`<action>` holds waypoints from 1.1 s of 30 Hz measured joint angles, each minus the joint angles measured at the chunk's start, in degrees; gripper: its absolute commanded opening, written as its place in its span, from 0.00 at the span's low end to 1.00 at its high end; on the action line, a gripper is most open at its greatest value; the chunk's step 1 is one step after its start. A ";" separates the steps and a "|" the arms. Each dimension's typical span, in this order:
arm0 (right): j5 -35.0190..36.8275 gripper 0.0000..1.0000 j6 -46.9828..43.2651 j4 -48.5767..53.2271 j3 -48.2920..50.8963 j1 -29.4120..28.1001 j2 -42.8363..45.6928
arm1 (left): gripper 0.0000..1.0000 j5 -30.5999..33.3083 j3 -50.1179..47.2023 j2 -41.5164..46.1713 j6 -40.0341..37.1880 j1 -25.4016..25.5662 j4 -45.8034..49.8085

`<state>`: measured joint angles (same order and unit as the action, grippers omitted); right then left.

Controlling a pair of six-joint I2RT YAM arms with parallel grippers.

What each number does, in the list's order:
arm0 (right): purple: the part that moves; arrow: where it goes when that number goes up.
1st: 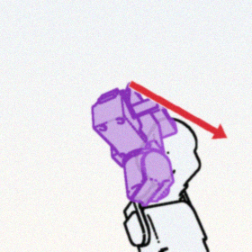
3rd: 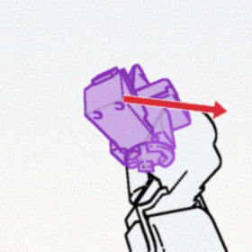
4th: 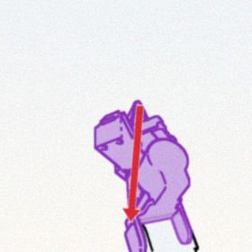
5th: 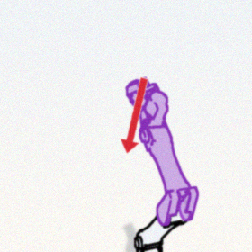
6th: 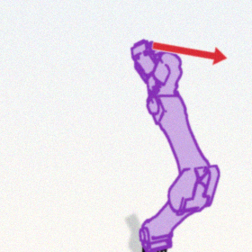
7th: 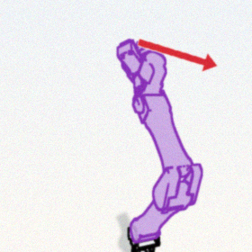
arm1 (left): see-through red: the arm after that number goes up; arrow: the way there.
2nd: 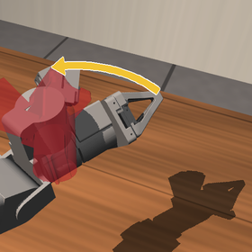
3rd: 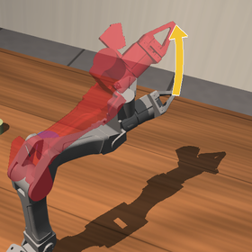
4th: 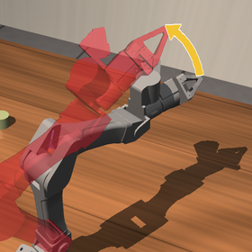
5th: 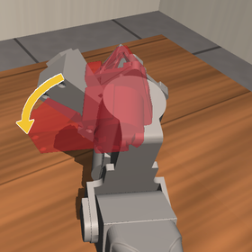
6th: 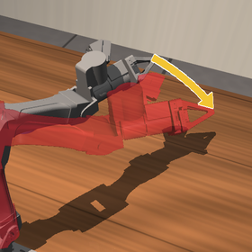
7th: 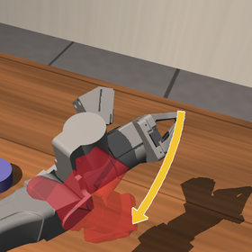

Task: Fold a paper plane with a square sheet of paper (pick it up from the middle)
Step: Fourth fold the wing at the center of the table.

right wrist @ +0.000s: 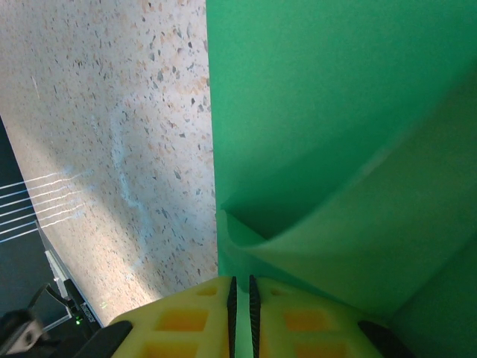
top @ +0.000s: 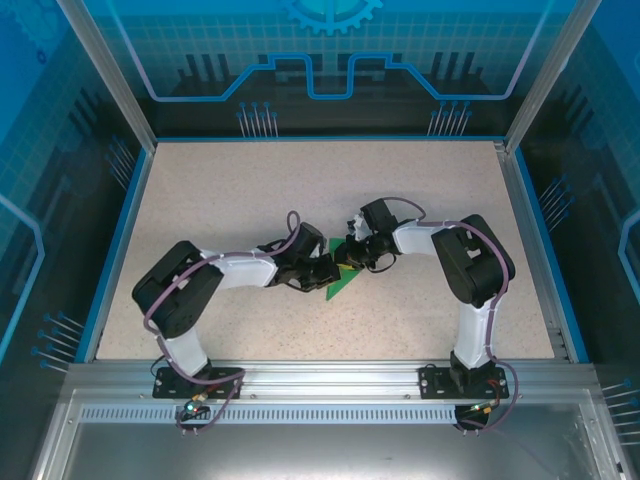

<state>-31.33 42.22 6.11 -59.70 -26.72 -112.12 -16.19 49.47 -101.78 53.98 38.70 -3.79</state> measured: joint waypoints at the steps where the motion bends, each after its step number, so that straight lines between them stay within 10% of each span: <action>1: -0.02 0.16 0.02 -0.02 0.00 0.00 0.00 | 0.10 0.37 0.22 -0.98 0.13 0.00 0.09; 33: 0.87 0.02 -2.16 -0.92 0.57 -0.11 0.55 | 0.01 2.69 -2.49 -1.33 2.89 0.31 -4.42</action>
<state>-30.46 40.05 5.19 -59.13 -26.83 -111.57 -13.50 46.98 -103.11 56.86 39.00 -8.21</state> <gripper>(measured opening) 0.042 0.059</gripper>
